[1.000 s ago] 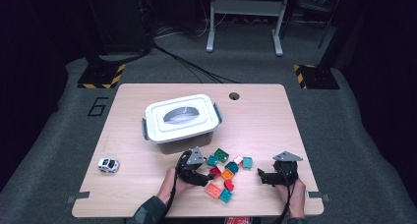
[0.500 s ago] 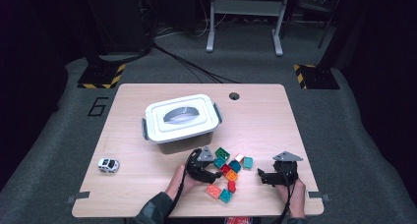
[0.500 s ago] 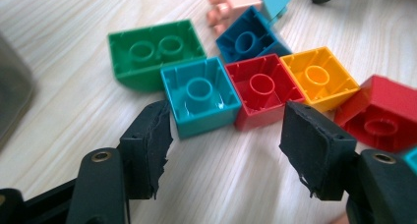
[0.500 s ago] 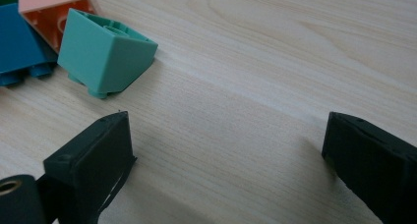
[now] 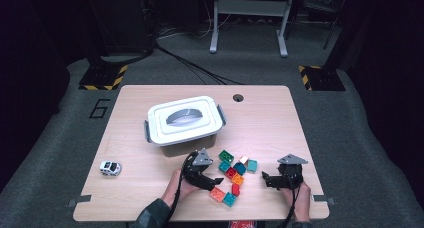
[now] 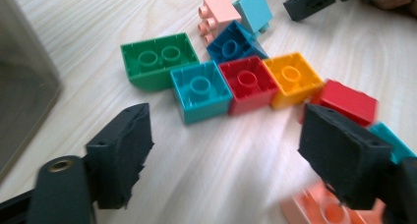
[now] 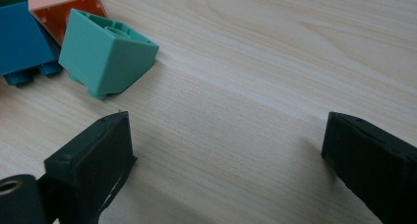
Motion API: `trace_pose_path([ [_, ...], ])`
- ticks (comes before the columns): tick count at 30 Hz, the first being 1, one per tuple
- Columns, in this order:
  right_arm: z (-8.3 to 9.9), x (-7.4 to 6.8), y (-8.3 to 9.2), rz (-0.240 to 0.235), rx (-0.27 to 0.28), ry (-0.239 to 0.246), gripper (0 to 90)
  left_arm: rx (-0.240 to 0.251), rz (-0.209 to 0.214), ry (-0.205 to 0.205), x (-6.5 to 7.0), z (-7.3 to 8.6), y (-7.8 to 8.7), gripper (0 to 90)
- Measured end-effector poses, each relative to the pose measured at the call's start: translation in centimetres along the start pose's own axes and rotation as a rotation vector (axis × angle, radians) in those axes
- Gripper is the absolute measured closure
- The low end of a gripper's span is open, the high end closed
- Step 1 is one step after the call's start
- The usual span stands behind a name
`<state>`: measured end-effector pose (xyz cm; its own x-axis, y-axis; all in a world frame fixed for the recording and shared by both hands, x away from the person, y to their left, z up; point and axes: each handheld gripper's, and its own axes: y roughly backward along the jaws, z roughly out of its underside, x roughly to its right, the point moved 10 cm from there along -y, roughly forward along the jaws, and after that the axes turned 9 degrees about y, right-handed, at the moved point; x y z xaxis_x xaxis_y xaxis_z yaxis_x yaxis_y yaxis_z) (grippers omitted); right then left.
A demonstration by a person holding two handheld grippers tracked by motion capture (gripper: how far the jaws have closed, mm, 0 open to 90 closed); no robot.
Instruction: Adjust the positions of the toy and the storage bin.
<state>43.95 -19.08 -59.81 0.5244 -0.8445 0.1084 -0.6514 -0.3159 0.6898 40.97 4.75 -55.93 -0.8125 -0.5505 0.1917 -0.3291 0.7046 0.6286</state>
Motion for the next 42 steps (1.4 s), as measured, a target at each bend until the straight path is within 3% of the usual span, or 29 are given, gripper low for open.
trace_pose_path([
  [6,0.0,0.0,0.0,-0.001,0.000,0.001,4.4,0.005,-0.002,0.008,0.9,1.0,1.4,12.3],
  [11,0.0,0.0,0.0,0.002,-0.003,-0.005,4.4,-0.010,-0.005,0.025,2.1,2.3,1.4,3.4],
  [17,0.0,0.0,0.0,0.003,-0.001,0.001,4.4,-0.026,-0.035,0.035,3.3,3.3,0.5,0.0],
  [21,0.0,0.0,0.0,0.003,-0.001,0.001,4.4,-0.045,-0.072,0.027,3.7,3.7,-0.2,0.0],
  [22,0.0,0.0,0.0,0.003,-0.001,0.001,4.4,-0.049,-0.101,0.013,3.6,3.8,-0.5,0.0],
  [30,0.0,0.0,0.0,0.003,-0.001,0.001,4.4,-0.074,-0.128,0.004,3.8,3.7,-2.4,0.1],
  [39,0.0,0.0,0.0,0.003,-0.001,0.001,4.4,-0.069,-0.129,0.026,2.5,1.4,-4.0,2.5],
  [42,0.0,0.0,0.0,0.004,-0.001,0.001,4.4,-0.064,-0.123,0.027,2.5,1.0,-3.9,2.6],
])
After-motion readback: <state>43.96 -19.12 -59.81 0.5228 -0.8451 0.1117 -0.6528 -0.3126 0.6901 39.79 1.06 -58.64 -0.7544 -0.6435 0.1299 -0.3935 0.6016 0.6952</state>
